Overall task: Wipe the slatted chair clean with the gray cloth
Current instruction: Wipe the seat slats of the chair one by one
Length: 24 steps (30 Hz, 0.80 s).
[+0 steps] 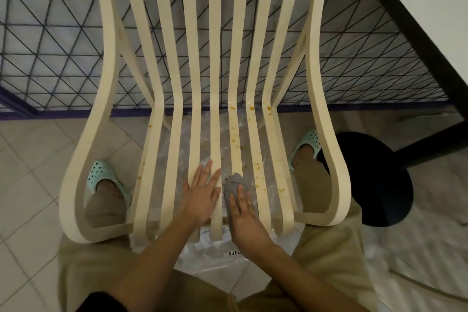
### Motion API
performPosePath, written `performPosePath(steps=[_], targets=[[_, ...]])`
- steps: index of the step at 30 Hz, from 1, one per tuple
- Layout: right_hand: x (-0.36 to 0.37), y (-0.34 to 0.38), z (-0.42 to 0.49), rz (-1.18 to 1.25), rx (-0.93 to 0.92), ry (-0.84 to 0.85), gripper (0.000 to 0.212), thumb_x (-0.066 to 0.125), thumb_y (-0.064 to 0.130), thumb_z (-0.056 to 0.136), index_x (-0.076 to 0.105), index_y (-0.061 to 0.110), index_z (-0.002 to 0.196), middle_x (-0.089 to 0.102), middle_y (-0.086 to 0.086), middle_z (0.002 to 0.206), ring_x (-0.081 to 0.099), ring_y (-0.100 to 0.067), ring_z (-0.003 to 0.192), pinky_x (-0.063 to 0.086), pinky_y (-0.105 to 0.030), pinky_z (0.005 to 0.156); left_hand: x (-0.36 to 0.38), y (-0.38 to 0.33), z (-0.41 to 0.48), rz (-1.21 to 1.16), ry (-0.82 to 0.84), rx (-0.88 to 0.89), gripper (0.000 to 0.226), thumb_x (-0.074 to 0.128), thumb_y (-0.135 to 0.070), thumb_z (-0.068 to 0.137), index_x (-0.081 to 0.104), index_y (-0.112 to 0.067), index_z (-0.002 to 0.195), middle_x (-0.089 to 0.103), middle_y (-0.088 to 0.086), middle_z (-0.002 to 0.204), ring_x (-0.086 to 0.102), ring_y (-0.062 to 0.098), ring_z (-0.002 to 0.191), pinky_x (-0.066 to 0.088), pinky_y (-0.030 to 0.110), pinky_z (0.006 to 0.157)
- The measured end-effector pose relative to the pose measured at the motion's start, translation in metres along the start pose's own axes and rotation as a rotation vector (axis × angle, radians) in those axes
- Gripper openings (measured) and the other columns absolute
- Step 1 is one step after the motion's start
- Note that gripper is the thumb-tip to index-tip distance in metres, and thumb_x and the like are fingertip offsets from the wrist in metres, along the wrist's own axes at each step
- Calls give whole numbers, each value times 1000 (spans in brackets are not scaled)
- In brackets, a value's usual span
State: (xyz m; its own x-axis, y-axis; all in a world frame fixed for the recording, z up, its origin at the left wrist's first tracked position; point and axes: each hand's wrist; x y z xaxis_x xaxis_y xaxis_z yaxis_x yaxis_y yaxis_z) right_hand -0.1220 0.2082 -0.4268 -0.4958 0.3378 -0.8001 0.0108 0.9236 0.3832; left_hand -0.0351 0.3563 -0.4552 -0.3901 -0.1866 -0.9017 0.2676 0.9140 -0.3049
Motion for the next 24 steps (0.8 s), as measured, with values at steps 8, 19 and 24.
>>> performPosePath(steps=[8, 19, 24], targets=[[-14, 0, 28, -7, 37, 13, 90, 52, 14, 98, -22, 4, 148, -41, -14, 142, -35, -35, 133, -9, -35, 115, 9, 4, 10, 40, -101, 12, 62, -8, -49, 98, 9, -31, 154, -2, -8, 162, -4, 12, 149, 23, 56, 114], [-45, -10, 99, -11, 45, -29, 87, 51, 7, 96, -15, 8, 153, -32, -15, 156, -25, -39, 144, 25, -39, 118, 14, 5, 11, 45, -128, -7, 54, 15, -43, 100, 16, -32, 153, 4, -6, 162, 2, 14, 149, 25, 52, 111], [-69, -10, 139, -30, 78, -25, 79, 43, 4, 98, -12, 7, 154, -30, -15, 157, -20, -41, 146, 33, -44, 114, 13, 5, 12, 20, -129, -16, 54, 17, -44, 100, 14, -34, 153, 2, -8, 162, 1, 12, 149, 22, 51, 112]])
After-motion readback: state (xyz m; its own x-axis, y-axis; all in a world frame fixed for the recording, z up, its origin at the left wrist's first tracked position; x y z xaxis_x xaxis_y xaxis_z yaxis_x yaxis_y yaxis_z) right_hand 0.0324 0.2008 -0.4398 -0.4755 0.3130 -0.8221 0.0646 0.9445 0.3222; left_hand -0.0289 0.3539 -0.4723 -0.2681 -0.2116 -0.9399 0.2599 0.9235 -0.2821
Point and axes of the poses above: each hand's wrist, its own z-axis towards the middle knuckle, its own x-axis out of the palm, y = z × x
